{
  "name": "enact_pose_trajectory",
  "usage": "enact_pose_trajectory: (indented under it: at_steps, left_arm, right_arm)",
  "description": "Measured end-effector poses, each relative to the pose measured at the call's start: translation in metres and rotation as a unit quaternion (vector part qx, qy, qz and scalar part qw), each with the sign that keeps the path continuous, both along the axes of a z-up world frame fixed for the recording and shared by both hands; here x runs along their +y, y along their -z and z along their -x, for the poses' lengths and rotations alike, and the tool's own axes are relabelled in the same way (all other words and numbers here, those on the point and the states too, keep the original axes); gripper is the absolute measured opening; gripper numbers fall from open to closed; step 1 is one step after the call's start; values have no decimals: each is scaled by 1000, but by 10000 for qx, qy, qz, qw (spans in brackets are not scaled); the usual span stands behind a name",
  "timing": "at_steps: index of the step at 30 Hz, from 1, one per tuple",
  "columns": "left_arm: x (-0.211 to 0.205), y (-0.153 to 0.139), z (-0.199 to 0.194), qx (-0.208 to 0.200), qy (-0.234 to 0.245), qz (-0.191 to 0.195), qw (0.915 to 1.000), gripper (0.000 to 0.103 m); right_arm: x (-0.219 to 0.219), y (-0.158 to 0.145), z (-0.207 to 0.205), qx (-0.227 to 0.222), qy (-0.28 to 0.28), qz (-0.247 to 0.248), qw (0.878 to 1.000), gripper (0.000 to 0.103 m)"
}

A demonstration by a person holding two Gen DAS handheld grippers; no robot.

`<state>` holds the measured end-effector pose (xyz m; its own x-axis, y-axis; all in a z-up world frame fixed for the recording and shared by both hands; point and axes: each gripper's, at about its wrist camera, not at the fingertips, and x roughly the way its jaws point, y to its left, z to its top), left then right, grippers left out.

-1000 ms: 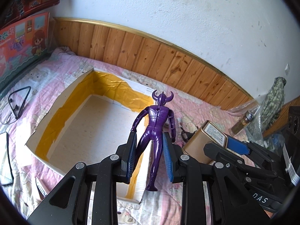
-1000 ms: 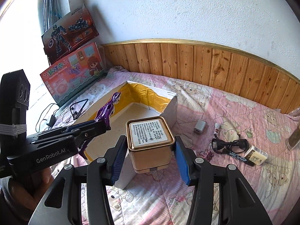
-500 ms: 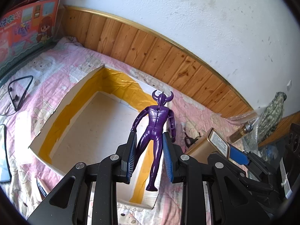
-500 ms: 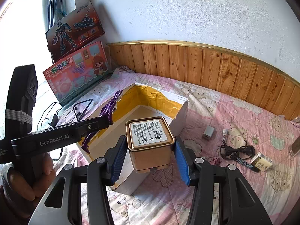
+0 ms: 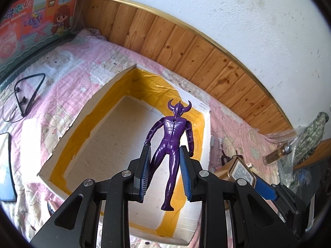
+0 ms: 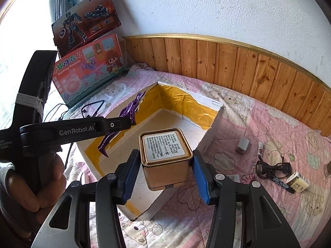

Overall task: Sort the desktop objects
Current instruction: 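Carry the purple figure and gold tin together over the cardboard box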

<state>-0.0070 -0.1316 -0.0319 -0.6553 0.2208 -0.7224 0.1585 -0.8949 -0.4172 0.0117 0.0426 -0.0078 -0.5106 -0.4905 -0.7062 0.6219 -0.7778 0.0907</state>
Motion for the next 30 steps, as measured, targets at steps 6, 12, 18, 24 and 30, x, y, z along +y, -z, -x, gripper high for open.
enact_pose_trajectory:
  at_steps: [6,12,18,24,30]
  left_arm:
    - [-7,6,10,-91,-66,83,9999,28]
    - [-15,18,24,-264,-98,-64,9996,28]
    - [-22,25,33,-371,-139,-177,9991,29]
    - [-27,33,39,-491,-187,-161,9985,28]
    - [-28,39,46,-600,-190,-147,9979,29]
  right_arm:
    - [-20,8,11,-54,-83,-116,9999,51]
    - [-37,14,22,-72,-156,-273,9995,51]
    - [-47,21,35,-66,-188,-431,9989,51]
    - [-56,25,49,-58,-193,-566,9982,51]
    - [-65,30,60,-144,-228,-647,9975,51]
